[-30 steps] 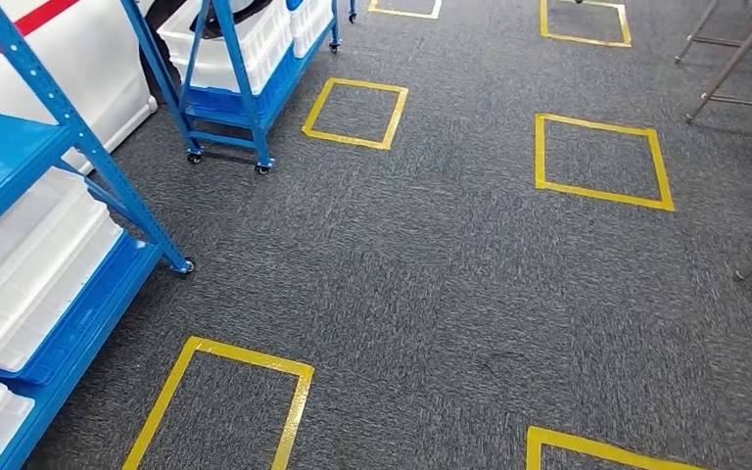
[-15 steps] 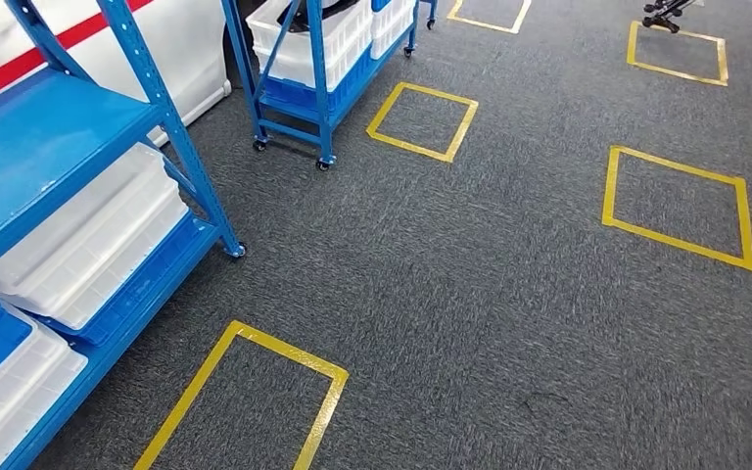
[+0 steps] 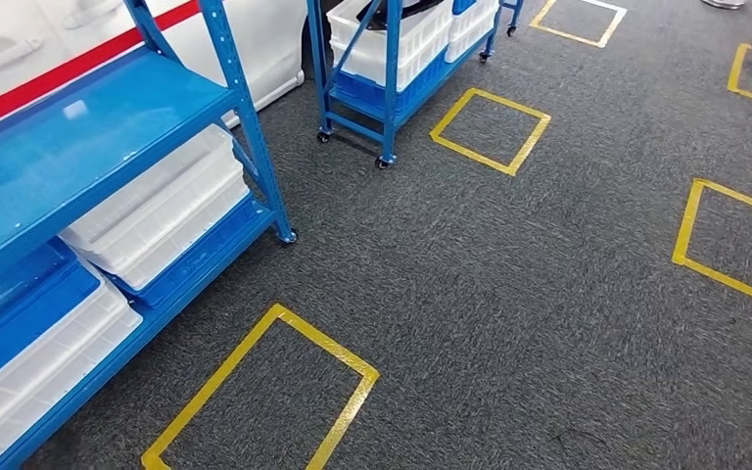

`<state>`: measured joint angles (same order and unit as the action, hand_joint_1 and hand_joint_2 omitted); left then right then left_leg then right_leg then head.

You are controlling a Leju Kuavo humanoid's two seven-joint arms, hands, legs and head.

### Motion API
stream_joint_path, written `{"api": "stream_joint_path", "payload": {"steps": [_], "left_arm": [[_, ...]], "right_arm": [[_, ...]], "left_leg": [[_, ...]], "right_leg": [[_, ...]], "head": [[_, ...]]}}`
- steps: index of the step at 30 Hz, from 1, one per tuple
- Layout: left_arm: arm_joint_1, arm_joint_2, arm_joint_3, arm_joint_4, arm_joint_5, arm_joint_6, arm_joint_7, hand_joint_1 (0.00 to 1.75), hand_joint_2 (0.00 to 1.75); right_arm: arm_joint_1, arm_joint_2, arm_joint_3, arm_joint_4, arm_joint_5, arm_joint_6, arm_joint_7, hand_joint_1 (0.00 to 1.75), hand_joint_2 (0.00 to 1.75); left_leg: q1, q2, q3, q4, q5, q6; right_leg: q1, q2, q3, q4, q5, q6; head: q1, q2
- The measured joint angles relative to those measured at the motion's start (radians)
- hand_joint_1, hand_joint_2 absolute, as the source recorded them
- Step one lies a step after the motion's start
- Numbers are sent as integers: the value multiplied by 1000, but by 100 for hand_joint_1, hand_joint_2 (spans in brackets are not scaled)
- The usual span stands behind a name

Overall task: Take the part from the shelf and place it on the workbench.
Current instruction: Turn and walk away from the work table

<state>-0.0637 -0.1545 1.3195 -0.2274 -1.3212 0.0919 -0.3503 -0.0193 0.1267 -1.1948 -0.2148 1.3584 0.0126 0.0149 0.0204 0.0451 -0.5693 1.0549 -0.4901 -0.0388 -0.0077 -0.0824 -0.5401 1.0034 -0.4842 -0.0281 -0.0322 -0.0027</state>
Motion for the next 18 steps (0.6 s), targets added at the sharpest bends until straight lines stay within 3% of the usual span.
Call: {"api": "stream_joint_path", "payload": {"steps": [2, 4, 6, 8, 10, 11, 12, 15, 16, 18], "left_arm": [[-2, 0, 0, 0, 0, 0, -1, 0, 0], [1, 0, 0, 0, 0, 0, -2, 0, 0], [4, 0, 0, 0, 0, 1, -2, 0, 0], [0, 0, 0, 0, 0, 1, -3, 0, 0], [-3, 1, 0, 0, 0, 1, -4, 0, 0], [-3, 1, 0, 0, 0, 1, -4, 0, 0], [-2, 2, 0, 0, 1, 1, -4, 0, 0], [-1, 1, 0, 0, 1, 1, -4, 0, 0], [-2, 0, 0, 0, 1, 1, -4, 0, 0], [-1, 0, 0, 0, 1, 1, -4, 0, 0]], "right_arm": [[0, 0, 0, 0, 0, 0, 0, 0, 0], [-4, 0, -1, 0, -4, -1, -3, 0, 0], [-8, 1, -5, 0, -10, -4, -9, 0, 0], [-6, 7, -11, 0, -12, -5, -13, 0, 0], [-2, 13, -13, 0, -12, -5, -13, 0, 0], [-1, 15, -14, 0, -12, -5, -13, 0, 0], [0, 15, -15, 0, -12, -5, -13, 0, 0], [0, 16, -15, 0, -12, -5, -13, 0, 0], [-1, 16, -16, 0, -12, -5, -14, 0, 0], [-3, 16, -16, 0, -12, -5, -14, 0, 0]], "left_leg": [[-5, 18, 9, -31, 4, 16], [-6, 7, 10, -32, 20, 38], [-5, -1, 12, -38, 26, 51], [-5, -9, 10, -40, 30, 61], [-9, -21, 7, -40, 31, 66], [-10, -27, 7, -39, 31, 66], [-11, -33, 8, -39, 31, 66], [-13, -43, 10, -38, 30, 61], [-14, -45, 10, -38, 30, 56], [-15, -47, 10, -39, 30, 44]], "right_leg": [[2, -16, -1, 9, -8, 14], [0, -20, 3, 14, -15, 26], [-6, 18, -10, 52, -47, 36], [-8, 64, -59, 158, -112, 40], [-8, 75, -111, 264, -153, 40], [-8, 75, -119, 278, -147, 39], [-8, 76, -110, 256, -123, 36], [-3, 78, -27, 76, -30, 22], [0, 79, -9, 35, -17, 18], [5, 80, -3, 15, -15, 15]], "head": [[0, 0], [0, 0], [0, 0], [0, 0], [0, 0], [0, 0], [0, 0], [0, 0], [0, 0], [0, 0]]}}
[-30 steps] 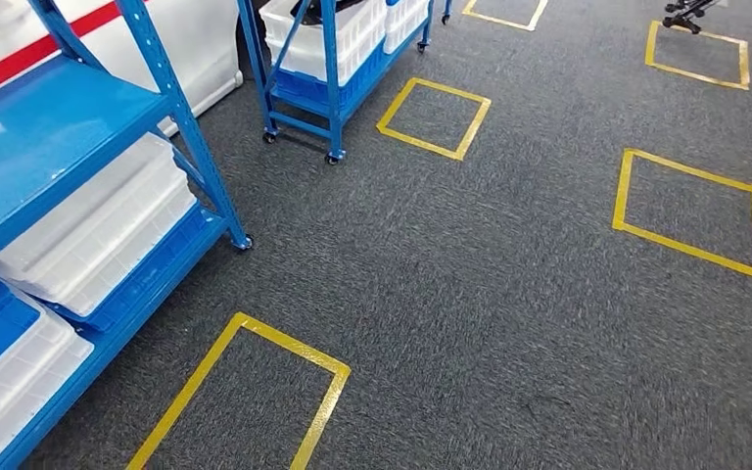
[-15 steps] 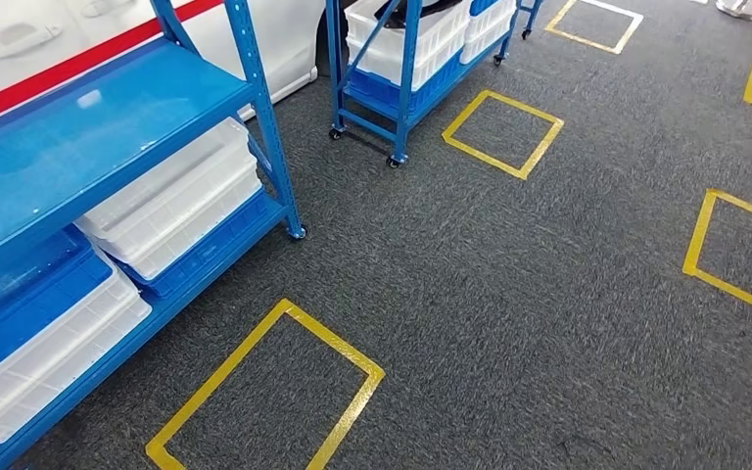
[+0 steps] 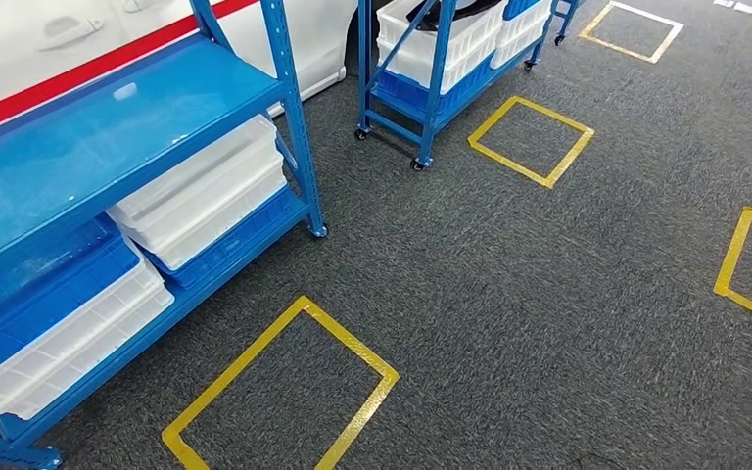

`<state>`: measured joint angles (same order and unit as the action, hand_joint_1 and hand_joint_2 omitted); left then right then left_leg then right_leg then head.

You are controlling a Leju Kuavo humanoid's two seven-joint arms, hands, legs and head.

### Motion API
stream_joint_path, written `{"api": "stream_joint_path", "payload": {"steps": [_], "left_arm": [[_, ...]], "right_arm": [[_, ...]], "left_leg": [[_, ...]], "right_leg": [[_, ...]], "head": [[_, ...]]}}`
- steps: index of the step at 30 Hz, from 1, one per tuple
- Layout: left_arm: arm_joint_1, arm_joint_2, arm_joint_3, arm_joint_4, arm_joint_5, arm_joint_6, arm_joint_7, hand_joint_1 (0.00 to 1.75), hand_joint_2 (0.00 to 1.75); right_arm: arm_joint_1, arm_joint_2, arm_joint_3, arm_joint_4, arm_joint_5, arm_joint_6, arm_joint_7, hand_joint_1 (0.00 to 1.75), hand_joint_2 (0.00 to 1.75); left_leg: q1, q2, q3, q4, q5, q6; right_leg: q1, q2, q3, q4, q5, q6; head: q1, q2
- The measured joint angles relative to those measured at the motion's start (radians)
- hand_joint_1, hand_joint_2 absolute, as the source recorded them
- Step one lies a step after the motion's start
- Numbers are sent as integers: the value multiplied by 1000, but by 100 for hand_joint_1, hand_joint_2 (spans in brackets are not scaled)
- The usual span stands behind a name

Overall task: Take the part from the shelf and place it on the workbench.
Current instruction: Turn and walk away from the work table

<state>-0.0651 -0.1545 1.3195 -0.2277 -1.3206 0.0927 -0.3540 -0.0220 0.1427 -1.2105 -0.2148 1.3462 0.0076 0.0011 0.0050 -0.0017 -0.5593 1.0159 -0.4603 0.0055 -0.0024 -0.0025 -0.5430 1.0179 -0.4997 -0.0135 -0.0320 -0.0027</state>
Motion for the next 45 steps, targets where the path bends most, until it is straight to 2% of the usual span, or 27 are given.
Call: {"api": "stream_joint_path", "payload": {"steps": [3, 5, 7, 8, 9, 10, 11, 13, 14, 18, 20, 22, 23, 24, 25, 27, 29, 32, 34, 35, 37, 38, 39, 40, 41, 43, 45], "left_arm": [[0, 0, 0, 0, 0, 0, 0, 0, 0], [1, 0, 0, 0, 0, 0, 0, 0, 0], [2, 0, 0, 0, 0, 0, 0, 0, 0], [3, 0, 0, 0, 0, 0, 0, 0, 0], [5, 0, 0, 0, 0, 0, 0, 0, 0], [5, 0, 0, 0, 0, 0, 0, 0, 0], [5, 0, 0, 0, 0, 0, 0, 0, 0], [4, 1, 0, 0, 0, 0, 0, 0, 0], [4, 2, 0, 0, 0, 0, 0, 0, 0], [6, 1, 0, 0, 0, 0, -1, 0, 0], [6, 1, 0, 0, 0, 0, -1, 0, 0], [5, 1, 0, 0, 0, 0, -1, 0, 0], [5, 1, 0, 0, 0, 0, -1, 0, 0], [6, 1, 0, 0, 0, 0, -1, 0, 0], [6, 1, 0, 0, 0, 0, -1, 0, 0], [7, 1, 0, 0, 0, -2, -1, 0, 0], [5, 1, 0, 0, -1, -5, -1, 0, 0], [3, 1, 0, 0, -1, -6, -1, 0, 0], [2, 1, 0, 0, -1, -6, 0, 0, 0], [2, 1, 0, 0, -2, -6, 1, 0, 0], [3, 0, 0, 0, -2, -6, 2, 0, 0], [4, 1, 0, 0, -2, -6, 2, 0, 0], [5, 1, 0, 0, -2, -6, 3, 0, 0], [6, 1, 0, 0, -2, -6, 3, 0, 0], [7, 1, 0, 0, -2, -6, 3, 0, 0], [6, 1, 0, 0, -2, -4, 2, 0, 0], [-1, 2, 0, 0, -4, -1, 0, 0, 0]], "right_arm": [[0, 0, 0, 0, 0, 0, 0, 0, 0], [0, -1, 0, 0, 0, 0, 0, 0, 0], [0, -5, 0, 0, 0, 0, 0, 0, 0], [0, -8, 0, 0, 0, 0, 0, 0, 0], [1, -11, 0, 0, 0, 0, 0, 0, 0], [1, -14, 0, 0, 0, 1, 0, 0, 0], [1, -16, 0, 0, 0, 1, 0, 0, 0], [0, -17, 0, 1, 0, 3, 0, 0, 0], [0, -17, 0, 2, 0, 4, 0, 0, 0], [-2, -17, 0, 2, 0, 4, 0, 0, 0], [-3, -15, 0, 2, 0, 4, -1, 0, 0], [-2, -10, 0, 2, 0, 4, -1, 0, 0], [-1, -7, 0, 2, 0, 4, -1, 0, 0], [0, -5, 0, 2, 0, 4, -1, 0, 0], [0, -3, 0, 2, 0, 4, -1, 0, 0], [2, -3, 0, 2, -1, 5, -1, 0, 0], [0, -3, 0, 2, -2, 11, -2, 0, 0], [-1, -3, -4, 2, -5, 25, -6, 0, 0], [0, -5, -9, 2, -7, 31, -8, 0, 0], [-1, -8, -12, 2, -8, 34, -9, 0, 0], [0, -17, -16, 2, -9, 41, -10, 0, 0], [0, -22, -18, 2, -9, 43, -10, 0, 0], [0, -26, -19, 3, -9, 45, -10, 0, 0], [0, -28, -20, 4, -9, 45, -10, 0, 0], [-1, -29, -21, 4, -7, 45, -10, 0, 0], [1, -30, -21, 5, 2, 45, -10, 0, 0], [4, -31, -21, 8, 14, 46, -10, 0, 0]], "left_leg": [[1, 0, -5, 16, -16, -17], [3, 0, -44, 106, -71, -22], [4, 0, -104, 235, -129, -25], [4, 0, -122, 273, -136, -26], [4, 0, -122, 274, -124, -26], [4, 0, -104, 236, -94, -24], [4, 1, -70, 169, -56, -20], [-1, 3, -8, 43, -11, -9], [-3, 4, 7, 10, -6, -5], [0, 2, 22, -19, -6, 10], [6, 3, 33, -31, -3, 19], [6, 3, 37, -31, -8, 23], [6, 2, 39, -30, -11, 23], [6, 2, 43, -29, -16, 21], [7, 1, 50, -28, -22, 18], [9, -2, 62, -24, -35, 6], [7, -3, 68, -19, -48, -9], [9, -3, 72, -20, -57, -26], [13, -2, 61, 14, -80, -34], [14, -2, 38, 61, -104, -36], [14, -2, -38, 201, -160, -36], [13, -2, -75, 259, -172, -34], [11, -2, -97, 285, -166, -30], [8, -2, -100, 272, -138, -24], [3, 0, -86, 221, -94, -15], [-13, 25, -40, 95, -20, 10], [-26, 45, -16, 31, -2, 25]], "right_leg": [[-6, -2, 4, -11, 8, -14], [-7, -5, 7, -17, 11, -24], [-4, -6, 6, -17, 9, -30], [-2, -6, 7, -16, 8, -31], [-1, -6, 9, -16, 7, -32], [0, -5, 12, -16, 5, -31], [0, -5, 16, -16, 2, -30], [4, -5, 21, -13, -4, -24], [4, -6, 21, -11, -6, -19], [2, -7, 21, -2, -17, 0], [-1, -4, -14, 73, -57, 9], [-8, -2, -89, 205, -107, 17], [-11, -2, -120, 252, -115, 21], [-15, -2, -135, 264, -103, 24], [-19, -2, -129, 237, -71, 27], [-25, -2, -77, 113, 5, 31], [-23, 1, -40, 29, 30, 26], [-17, 3, -34, 17, 18, 4], [-16, 2, -29, 14, 15, -11], [-15, 1, -26, 12, 12, -17], [-8, -1, -20, 12, 5, -28], [-4, -1, -15, 12, 1, -31], [0, -1, -10, 13, -4, -34], [4, 0, -2, 13, -9, -35], [8, -1, 8, 13, -14, -36], [13, -7, 24, 13, -26, -36], [15, -18, 29, 13, -34, -29]], "head": [[0, 0], [0, 0], [0, 0], [0, 0], [0, 0], [0, 0], [0, 0], [0, 0], [0, 0], [0, 0], [0, 0], [0, 0], [0, 0], [0, 0], [0, 0], [0, 0], [0, 0], [0, 0], [0, 0], [0, 0], [0, 0], [0, 0], [0, 0], [0, 0], [0, 0], [0, 0], [0, 0]]}}
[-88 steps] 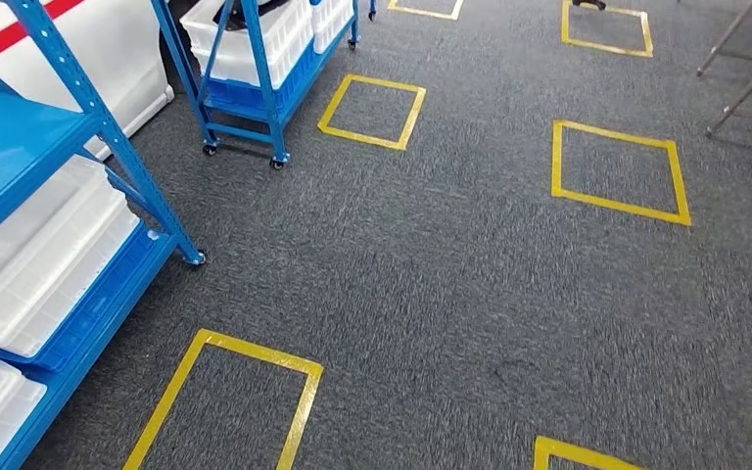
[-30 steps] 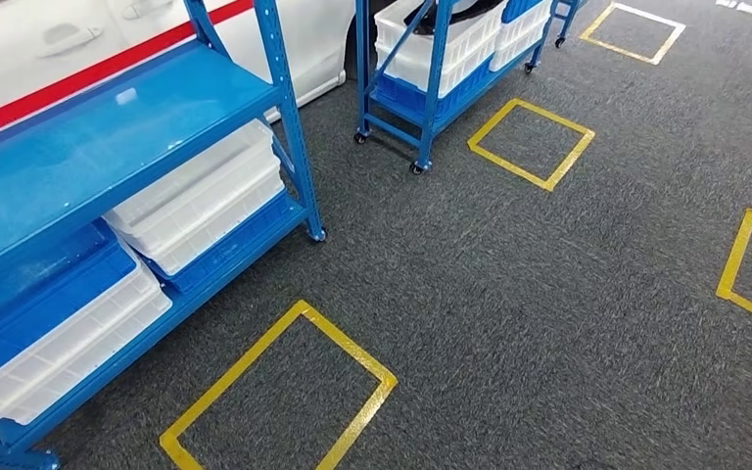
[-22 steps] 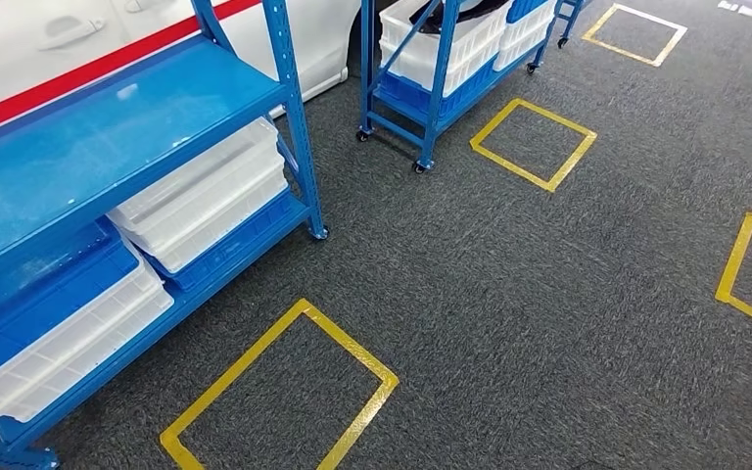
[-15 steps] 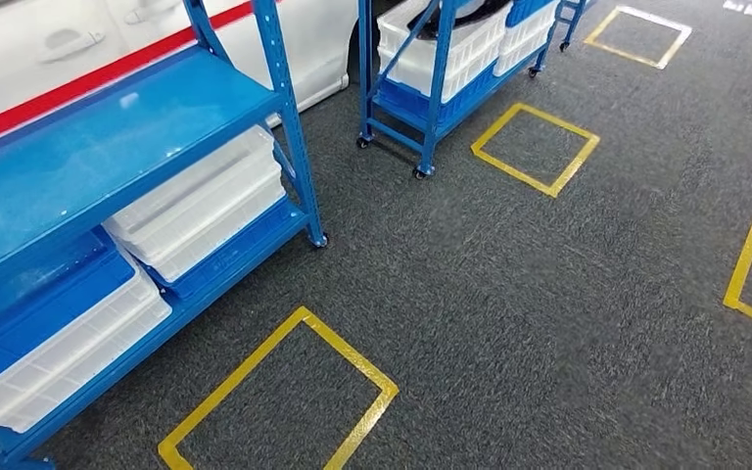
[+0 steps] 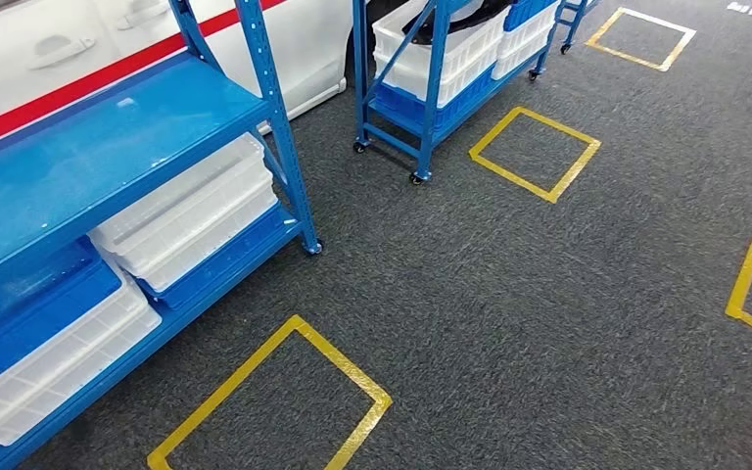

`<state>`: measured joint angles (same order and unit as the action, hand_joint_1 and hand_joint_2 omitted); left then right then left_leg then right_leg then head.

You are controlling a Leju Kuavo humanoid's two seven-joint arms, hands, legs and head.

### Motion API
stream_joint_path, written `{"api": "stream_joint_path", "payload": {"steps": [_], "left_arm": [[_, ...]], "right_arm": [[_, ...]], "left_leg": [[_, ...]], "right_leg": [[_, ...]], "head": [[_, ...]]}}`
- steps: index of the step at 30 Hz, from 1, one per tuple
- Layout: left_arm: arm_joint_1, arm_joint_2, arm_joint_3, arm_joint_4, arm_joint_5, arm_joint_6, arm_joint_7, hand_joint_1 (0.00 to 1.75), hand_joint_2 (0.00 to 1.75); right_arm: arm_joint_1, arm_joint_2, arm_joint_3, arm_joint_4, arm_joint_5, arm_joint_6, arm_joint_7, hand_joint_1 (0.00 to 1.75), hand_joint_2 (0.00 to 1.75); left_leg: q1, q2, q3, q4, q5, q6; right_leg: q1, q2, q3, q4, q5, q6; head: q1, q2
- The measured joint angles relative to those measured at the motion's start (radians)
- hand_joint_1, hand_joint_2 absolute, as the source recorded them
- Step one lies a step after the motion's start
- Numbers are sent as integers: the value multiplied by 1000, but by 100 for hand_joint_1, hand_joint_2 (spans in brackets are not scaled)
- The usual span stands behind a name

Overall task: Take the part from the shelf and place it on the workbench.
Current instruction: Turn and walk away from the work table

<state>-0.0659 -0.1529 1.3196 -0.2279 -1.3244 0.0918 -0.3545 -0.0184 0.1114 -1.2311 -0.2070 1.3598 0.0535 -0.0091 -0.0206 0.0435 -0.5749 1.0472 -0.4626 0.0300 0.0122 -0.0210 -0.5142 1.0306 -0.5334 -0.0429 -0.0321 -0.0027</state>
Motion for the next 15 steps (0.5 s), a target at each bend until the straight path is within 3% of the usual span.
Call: {"api": "stream_joint_path", "payload": {"steps": [3, 5, 7, 8, 9, 10, 11, 13, 15], "left_arm": [[-1, 0, 0, 0, -3, 1, -2, 0, 0], [2, 0, 0, 0, -4, 1, -3, 0, 0], [3, 0, 0, 0, -5, 1, -4, 0, 0], [2, 0, 0, 0, -5, 1, -5, 0, 0], [3, 0, 0, 0, -5, 1, -5, 0, 0], [3, 0, 0, 0, -5, 1, -5, 0, 0], [4, 0, 0, 0, -5, 1, -5, 0, 0], [4, -1, 0, 0, -5, 1, -5, 0, 0], [2, -1, 0, 0, -5, 1, -5, 0, 0]], "right_arm": [[-3, -1, 0, 1, 8, 1, 1, 0, 0], [-5, 1, 1, 1, 12, 1, 1, 0, 0], [-5, 5, 1, 1, 15, 1, 3, 0, 0], [-4, 7, 1, 1, 17, 1, 4, 0, 0], [-4, 8, 1, 1, 18, 1, 4, 0, 0], [-4, 9, 1, 1, 19, 1, 5, 0, 0], [-4, 9, 1, 1, 20, 0, 6, 0, 0], [-2, 9, 1, 2, 21, 0, 6, 0, 0], [-1, 9, 1, 2, 23, 0, 6, 0, 0]], "left_leg": [[3, -21, 11, -28, 4, 5], [12, -35, 24, -51, 13, 10], [15, -48, 27, -57, 15, 13], [16, -57, 27, -57, 15, 12], [17, -67, 28, -55, 13, 10], [20, -77, 29, -53, 11, 7], [24, -87, 31, -49, 8, 2], [31, -108, 29, -35, -2, -13], [33, -125, 19, -19, -9, -30]], "right_leg": [[0, -18, 5, -3, -7, 13], [-3, -5, -13, 44, -39, 24], [-15, 13, -75, 162, -95, 36], [-21, 15, -109, 220, -114, 42], [-27, 16, -132, 253, -115, 47], [-33, 17, -137, 250, -96, 53], [-39, 20, -125, 213, -62, 59], [-51, 52, -76, 95, 7, 72], [-56, 84, -51, 31, 28, 69]], "head": [[0, 0], [0, 0], [0, 0], [0, 0], [0, 0], [0, 0], [0, 0], [0, 0], [0, 0]]}}
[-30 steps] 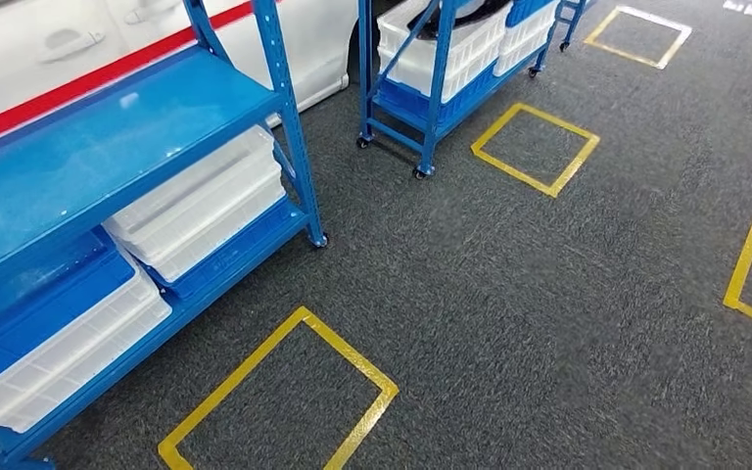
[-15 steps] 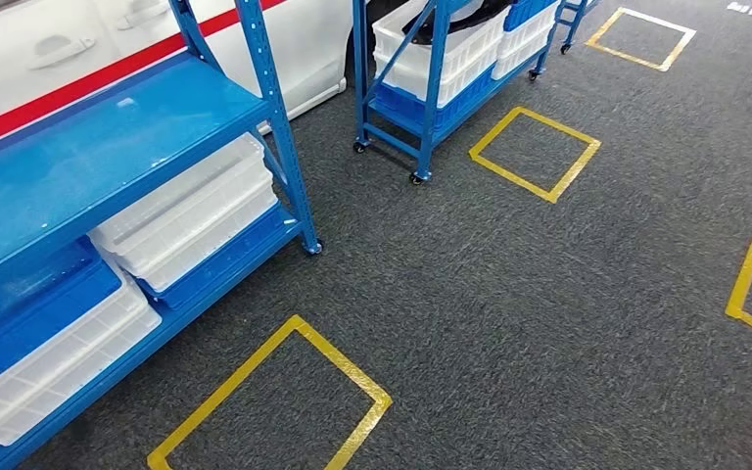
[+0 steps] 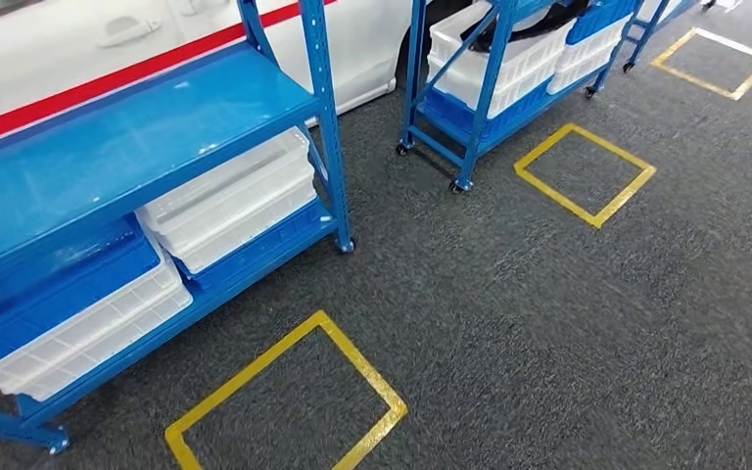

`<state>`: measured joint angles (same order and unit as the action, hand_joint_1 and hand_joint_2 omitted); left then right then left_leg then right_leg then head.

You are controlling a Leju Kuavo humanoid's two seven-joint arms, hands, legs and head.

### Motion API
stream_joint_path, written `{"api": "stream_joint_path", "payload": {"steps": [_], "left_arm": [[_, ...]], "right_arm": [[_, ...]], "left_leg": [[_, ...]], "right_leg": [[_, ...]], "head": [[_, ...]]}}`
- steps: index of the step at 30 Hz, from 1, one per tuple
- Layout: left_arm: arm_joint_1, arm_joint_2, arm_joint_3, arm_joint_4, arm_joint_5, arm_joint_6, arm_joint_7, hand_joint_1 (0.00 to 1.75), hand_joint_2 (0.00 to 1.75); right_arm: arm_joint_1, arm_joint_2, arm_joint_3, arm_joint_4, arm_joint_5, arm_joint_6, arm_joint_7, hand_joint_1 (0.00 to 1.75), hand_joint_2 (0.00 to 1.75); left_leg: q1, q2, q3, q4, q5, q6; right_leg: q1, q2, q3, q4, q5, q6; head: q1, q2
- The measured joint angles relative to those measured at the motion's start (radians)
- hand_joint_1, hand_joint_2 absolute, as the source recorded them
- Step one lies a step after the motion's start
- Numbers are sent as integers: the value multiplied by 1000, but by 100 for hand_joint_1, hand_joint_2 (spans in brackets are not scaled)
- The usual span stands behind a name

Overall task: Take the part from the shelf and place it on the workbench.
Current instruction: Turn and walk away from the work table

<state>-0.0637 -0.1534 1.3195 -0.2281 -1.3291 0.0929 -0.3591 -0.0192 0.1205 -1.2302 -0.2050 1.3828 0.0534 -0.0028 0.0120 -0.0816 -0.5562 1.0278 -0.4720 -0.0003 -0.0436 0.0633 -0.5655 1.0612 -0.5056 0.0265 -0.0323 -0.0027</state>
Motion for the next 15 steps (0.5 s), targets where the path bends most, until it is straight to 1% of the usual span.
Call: {"api": "stream_joint_path", "payload": {"steps": [1, 2, 3, 4, 5, 6, 7, 8, 9, 10, 11, 12, 13, 14, 15], "left_arm": [[0, 0, 0, 0, 0, 0, 0, 0, 0], [1, 0, 0, 0, 0, 0, 1, 0, 0], [2, 0, 0, 0, 0, 1, 1, 0, 0], [3, -1, 0, 0, 0, 1, 2, 0, 0], [4, -1, 0, 0, 0, 1, 2, 0, 0], [3, -2, 0, 0, 0, 1, 3, 0, 0], [2, -2, 0, 0, 0, 1, 4, 0, 0], [0, -2, 0, 0, 0, 1, 4, 0, 0], [0, -2, 0, 0, -1, 1, 5, 0, 0], [1, -2, 0, 0, -1, 1, 5, 0, 0], [3, -2, 0, 0, -1, 1, 5, 0, 0], [4, -2, 0, 0, -1, 1, 6, 0, 0], [4, -2, 0, 0, -2, 1, 6, 0, 0], [3, -2, 0, 0, -2, 1, 6, 0, 0], [0, -2, 0, 0, -3, 1, 6, 0, 0]], "right_arm": [[0, 0, 0, 0, 1, 0, 0, 0, 0], [-1, 0, 0, 0, 1, -1, 1, 0, 0], [-1, 0, 0, 0, 2, -2, 2, 0, 0], [-1, -2, 0, 0, 3, -3, 3, 0, 0], [-1, -4, 1, 0, 4, -4, 4, 0, 0], [0, -8, 1, 0, 4, -4, 5, 0, 0], [1, -12, 1, 1, 5, -4, 6, 0, 0], [2, -15, 1, 1, 6, -4, 6, 0, 0], [2, -18, 1, 2, 7, -4, 6, 0, 0], [2, -20, 1, 2, 8, -3, 6, 0, 0], [1, -22, 1, 2, 8, -3, 6, 0, 0], [1, -22, 1, 2, 9, -3, 6, 0, 0], [0, -23, 1, 3, 9, -3, 7, 0, 0], [0, -23, 1, 4, 10, -3, 7, 0, 0], [0, -23, 1, 5, 10, -3, 8, 0, 0]], "left_leg": [[0, -8, -5, 3, -1, -7], [2, -16, -7, 2, 0, -14], [4, -17, -8, 2, 0, -20], [7, -5, -11, 10, -6, -24], [7, 16, -21, 34, -22, -28], [7, 40, -41, 79, -48, -29], [7, 59, -70, 140, -80, -29], [6, 67, -102, 206, -111, -29], [6, 69, -126, 257, -128, -29], [6, 70, -135, 276, -127, -26], [4, 74, -124, 257, -107, -22], [0, 83, -95, 204, -75, -16], [-6, 106, -59, 135, -44, -7], [-14, 130, -29, 74, -24, 1], [-21, 149, -10, 32, -13, 8]], "right_leg": [[2, 5, 1, -3, -5, -7], [5, -5, 1, -4, -3, -17], [7, -15, 3, -6, -2, -26], [9, -25, 5, -9, -1, -34], [10, -36, 7, -13, 0, -42], [12, -48, 8, -15, 1, -48], [16, -60, 8, -16, 0, -53], [20, -74, 8, -16, -1, -56], [24, -87, 8, -16, -2, -58], [27, -100, 9, -15, -4, -60], [30, -112, 11, -15, -5, -61], [32, -123, 14, -15, -7, -62], [33, -134, 18, -16, -9, -62], [36, -145, 21, -15, -12, -59], [37, -156, 24, -16, -14, -56]], "head": [[0, 0], [0, 0], [0, 0], [0, 0], [0, 0], [0, 0], [0, 0], [0, 0], [0, 0], [0, 0], [0, 0], [0, 0], [0, 0], [0, 0], [0, 0]]}}
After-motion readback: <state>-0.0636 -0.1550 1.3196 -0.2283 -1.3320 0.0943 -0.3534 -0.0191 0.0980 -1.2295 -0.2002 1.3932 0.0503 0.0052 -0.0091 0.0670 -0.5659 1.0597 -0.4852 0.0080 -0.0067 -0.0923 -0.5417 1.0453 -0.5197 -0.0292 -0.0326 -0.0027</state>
